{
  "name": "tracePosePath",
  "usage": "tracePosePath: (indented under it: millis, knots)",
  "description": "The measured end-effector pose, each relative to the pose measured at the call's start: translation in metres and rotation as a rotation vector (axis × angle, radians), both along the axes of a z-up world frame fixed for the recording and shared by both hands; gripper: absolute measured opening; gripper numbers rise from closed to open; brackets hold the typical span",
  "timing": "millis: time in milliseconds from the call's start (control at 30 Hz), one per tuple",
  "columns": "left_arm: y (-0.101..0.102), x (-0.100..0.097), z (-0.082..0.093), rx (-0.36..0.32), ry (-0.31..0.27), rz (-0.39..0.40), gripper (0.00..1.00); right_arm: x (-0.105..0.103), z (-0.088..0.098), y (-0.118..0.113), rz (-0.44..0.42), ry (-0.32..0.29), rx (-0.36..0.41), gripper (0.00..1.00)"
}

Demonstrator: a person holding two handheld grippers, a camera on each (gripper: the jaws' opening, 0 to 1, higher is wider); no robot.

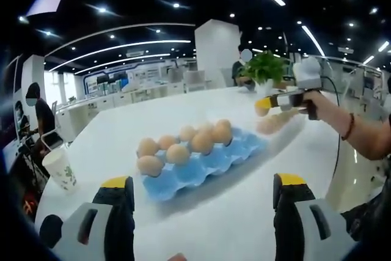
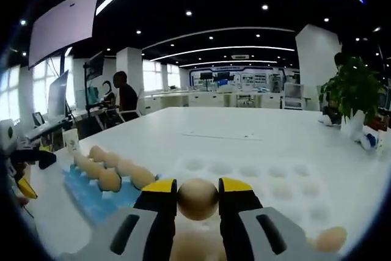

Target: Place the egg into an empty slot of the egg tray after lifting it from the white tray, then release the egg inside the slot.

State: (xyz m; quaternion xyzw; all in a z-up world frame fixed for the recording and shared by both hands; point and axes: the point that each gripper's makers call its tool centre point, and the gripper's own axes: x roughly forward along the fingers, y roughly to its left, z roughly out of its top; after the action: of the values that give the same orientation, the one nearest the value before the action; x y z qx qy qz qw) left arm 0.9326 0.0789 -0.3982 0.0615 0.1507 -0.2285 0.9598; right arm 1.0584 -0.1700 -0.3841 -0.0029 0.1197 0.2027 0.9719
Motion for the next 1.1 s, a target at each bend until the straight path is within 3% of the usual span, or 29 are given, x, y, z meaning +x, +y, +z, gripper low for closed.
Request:
tracePosePath:
  millis: [533, 1100]
  knots:
    - [0.003, 0.000, -0.002, -0.001, 0.003, 0.005, 0.96, -0.001, -0.001, 0.049, 0.124, 0.015, 0.039, 0.27]
    - [0.008, -0.001, -0.004, 0.000, 0.006, 0.007, 0.96, -0.009, -0.012, 0.093, 0.259, 0.035, -0.019, 0.27]
